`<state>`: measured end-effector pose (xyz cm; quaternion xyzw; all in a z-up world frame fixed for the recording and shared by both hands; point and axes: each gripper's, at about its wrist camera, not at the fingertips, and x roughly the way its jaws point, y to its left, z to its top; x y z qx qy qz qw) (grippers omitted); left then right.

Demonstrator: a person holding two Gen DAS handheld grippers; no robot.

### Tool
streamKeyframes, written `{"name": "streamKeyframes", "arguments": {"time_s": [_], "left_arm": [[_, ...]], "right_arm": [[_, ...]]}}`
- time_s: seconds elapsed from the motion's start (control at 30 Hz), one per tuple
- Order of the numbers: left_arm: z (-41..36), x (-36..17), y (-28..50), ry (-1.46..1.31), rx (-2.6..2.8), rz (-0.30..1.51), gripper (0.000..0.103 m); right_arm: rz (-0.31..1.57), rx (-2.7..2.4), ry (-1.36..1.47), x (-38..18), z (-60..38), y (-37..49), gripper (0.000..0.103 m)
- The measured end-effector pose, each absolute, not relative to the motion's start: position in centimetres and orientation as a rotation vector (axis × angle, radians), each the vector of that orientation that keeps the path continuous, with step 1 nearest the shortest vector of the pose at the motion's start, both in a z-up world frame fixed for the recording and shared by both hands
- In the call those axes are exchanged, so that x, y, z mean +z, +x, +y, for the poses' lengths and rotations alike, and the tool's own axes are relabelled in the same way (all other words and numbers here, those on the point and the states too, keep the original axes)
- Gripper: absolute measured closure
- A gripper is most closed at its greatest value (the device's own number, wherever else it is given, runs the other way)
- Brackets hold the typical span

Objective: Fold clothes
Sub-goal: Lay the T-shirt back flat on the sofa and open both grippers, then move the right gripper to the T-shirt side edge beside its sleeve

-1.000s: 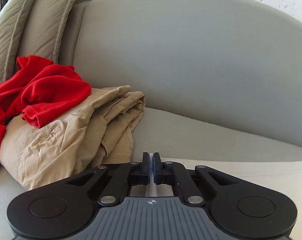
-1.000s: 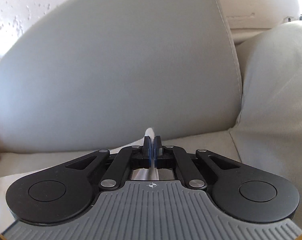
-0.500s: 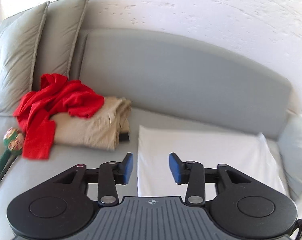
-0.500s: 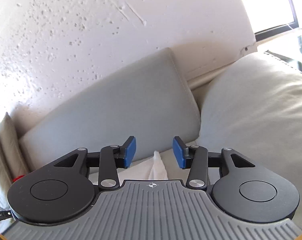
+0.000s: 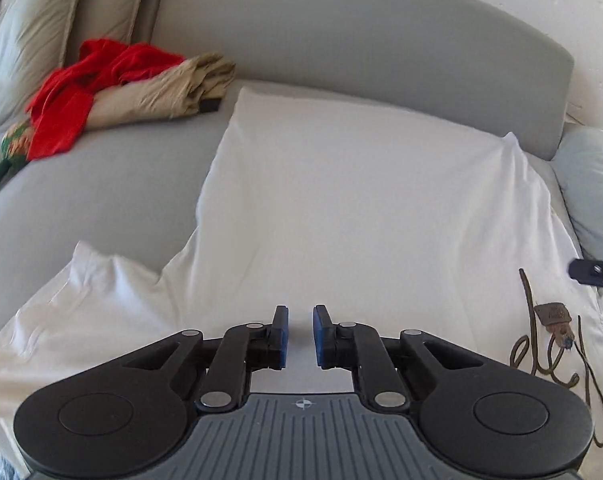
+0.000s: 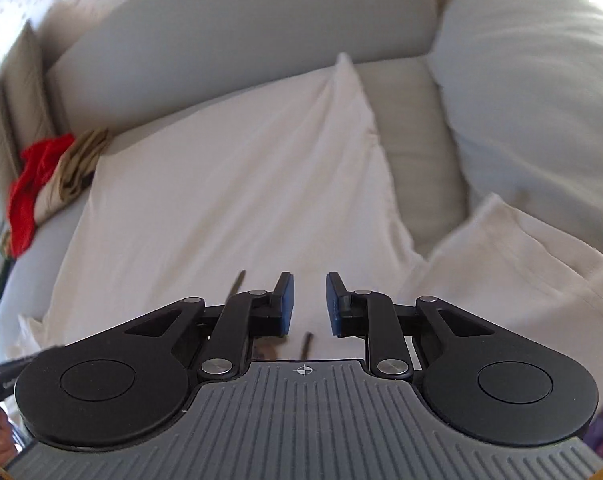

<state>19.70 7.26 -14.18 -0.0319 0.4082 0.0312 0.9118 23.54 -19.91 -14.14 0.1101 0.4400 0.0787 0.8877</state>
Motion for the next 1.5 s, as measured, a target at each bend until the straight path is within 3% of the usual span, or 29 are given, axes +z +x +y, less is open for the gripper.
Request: {"name": "streamKeyframes", "arguments": {"time_s": [0.17,0.23,0.43,0.53,0.6,0.67,0.7,0.9,1.0,1.33,1.37,1.4,1.5], "left_arm": [[6.2,-15.8,20.0,0.085,0.069,0.832,0.089],[6.5,-15.8,19.5,0.092,0.079,0.837,0.087],[7.7,-15.5,18.5,0.039,0.104,0.856,0.087],[7.1,-14.8,18.0,0.056,0.097,0.876,0.087],[6.9,-13.9,17.0,0.016,0.078,0.881,0.087],[6.5,-13.2,15.4,-0.057,0.046,0.880,0.085],[6.0,-13.1,14.7,-0.064,0.026,0.884,0.083],[2.4,-13.6,11.0,0.101,-0.030,0.906,0.079],[1.9,-13.4,9.1,0.138,-0.059,0.933,0.079],[1.7,-13.4,3.5,0.182,-0.067,0.933,0.084],[1.8,-13.2,3.1,0.184,-0.064,0.954,0.082],[1.9,-12.9,2.7,0.190,-0.051,0.975,0.072],[2.2,-11.4,0.5,0.195,0.006,0.907,0.070]], "right_arm": [[0.900,0.147,0.136,-16.0,-17.9,28.3,0.080],[0.935,0.077,0.090,-16.9,-19.2,28.9,0.103],[0.955,-0.261,0.086,-17.7,-26.0,25.1,0.103],[0.969,-0.237,0.222,-16.2,-27.9,23.6,0.103],[0.925,-0.179,0.257,-14.1,-27.2,22.2,0.091],[0.882,-0.091,0.247,-12.0,-25.5,20.5,0.089],[0.888,-0.047,0.237,-11.7,-24.3,19.7,0.080],[1.028,0.137,0.086,-14.1,-17.3,15.8,0.051],[0.999,0.111,-0.094,-14.2,-15.9,12.3,0.052],[1.096,0.038,-0.005,-12.9,-20.5,5.1,0.053],[1.091,0.026,-0.015,-12.6,-20.2,4.7,0.052],[1.073,0.016,-0.023,-12.0,-20.0,4.1,0.052],[0.982,0.033,-0.052,-10.2,-18.9,2.3,0.052]]}}
